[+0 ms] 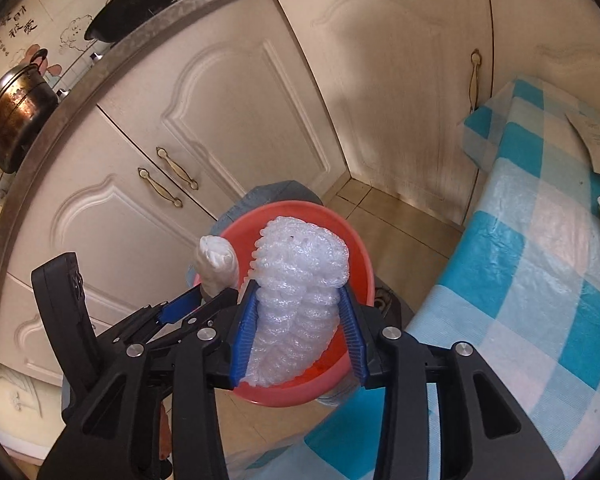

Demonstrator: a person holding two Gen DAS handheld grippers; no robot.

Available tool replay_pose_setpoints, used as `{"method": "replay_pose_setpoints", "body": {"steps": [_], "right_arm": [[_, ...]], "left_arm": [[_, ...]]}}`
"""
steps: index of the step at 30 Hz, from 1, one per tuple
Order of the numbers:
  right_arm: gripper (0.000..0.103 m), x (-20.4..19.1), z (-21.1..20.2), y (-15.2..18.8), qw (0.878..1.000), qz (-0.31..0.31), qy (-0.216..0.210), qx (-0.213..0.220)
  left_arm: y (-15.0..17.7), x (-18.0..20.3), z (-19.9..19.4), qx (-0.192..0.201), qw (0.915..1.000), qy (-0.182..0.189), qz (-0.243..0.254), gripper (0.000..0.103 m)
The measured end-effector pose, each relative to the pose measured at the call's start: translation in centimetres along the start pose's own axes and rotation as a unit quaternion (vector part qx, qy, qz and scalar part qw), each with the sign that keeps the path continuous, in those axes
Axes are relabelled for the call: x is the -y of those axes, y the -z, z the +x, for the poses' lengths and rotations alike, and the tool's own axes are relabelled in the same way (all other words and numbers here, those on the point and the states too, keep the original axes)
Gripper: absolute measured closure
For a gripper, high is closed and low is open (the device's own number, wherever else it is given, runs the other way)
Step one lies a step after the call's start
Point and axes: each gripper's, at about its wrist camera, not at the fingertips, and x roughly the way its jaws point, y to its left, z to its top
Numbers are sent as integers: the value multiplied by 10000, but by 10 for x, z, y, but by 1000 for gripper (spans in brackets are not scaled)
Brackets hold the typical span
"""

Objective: Collect trash
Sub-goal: 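Carry foam net and cloth to the red bucket and open both tools, then bring both open tools back over the table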

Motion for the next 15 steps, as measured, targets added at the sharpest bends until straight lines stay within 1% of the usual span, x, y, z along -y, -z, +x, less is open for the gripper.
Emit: {"method": "replay_pose_setpoints", "body": {"steps": [1,2,3,4,5,8,9,10,12,15], "right_arm": [[57,0,2,0,10000,8,31,-1],[55,0,4,-1,10000,29,10,-16],[51,1,5,-1,10000,70,-21,-15],[46,1,6,-1,9999,123,-31,-2],[44,2,6,-1,9998,193,-14,18],[36,3,0,1,9996,246,15,133],[32,4,-5,1,9994,253,44,218],[30,5,-9,1,9992,255,14,300],[28,7,-19,2,9986,311,-49,433],[23,11,-36,4,9972,370,-9,649]], "left_arm": [[1,0,2,-8,10000,-31,18,54],[1,0,3,-14,10000,-45,30,50],[1,1,5,-21,10000,-57,34,47],[1,1,6,-22,9999,-96,36,38],[0,1,6,8,9999,-131,48,33],[0,1,4,85,9997,-212,122,30],[-1,1,3,116,9996,-216,117,26],[-2,0,1,156,9996,-217,97,25],[-3,-2,-6,238,9995,-220,36,24],[-4,-3,-20,420,9988,-244,-2,19]]}}
